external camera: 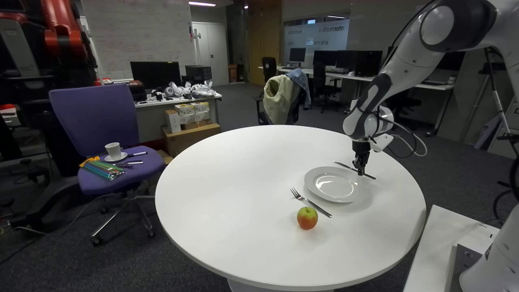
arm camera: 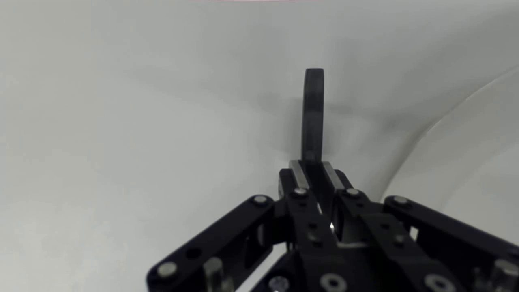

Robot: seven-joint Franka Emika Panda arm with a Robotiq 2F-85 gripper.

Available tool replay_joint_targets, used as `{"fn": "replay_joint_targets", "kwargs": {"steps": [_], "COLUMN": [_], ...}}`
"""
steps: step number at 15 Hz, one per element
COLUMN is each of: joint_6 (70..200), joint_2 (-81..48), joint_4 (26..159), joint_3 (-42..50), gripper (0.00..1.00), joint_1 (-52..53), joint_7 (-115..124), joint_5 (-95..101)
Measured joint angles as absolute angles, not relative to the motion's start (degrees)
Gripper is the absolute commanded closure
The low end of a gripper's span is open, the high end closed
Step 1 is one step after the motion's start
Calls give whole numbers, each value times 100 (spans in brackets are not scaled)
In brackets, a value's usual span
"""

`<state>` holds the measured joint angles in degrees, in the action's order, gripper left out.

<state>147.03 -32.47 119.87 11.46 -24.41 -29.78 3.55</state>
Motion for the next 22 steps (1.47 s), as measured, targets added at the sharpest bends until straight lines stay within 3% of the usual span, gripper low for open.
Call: {"fn": "replay_joint_targets", "kwargs": {"steps": [22], "joint_6": [14938], "joint_2": [-3384], "joint_4": [11955], "joint_3": [748], "gripper": [97], "joint_1": [-2699], "joint_7": [-3311], "joint_5": [350]}}
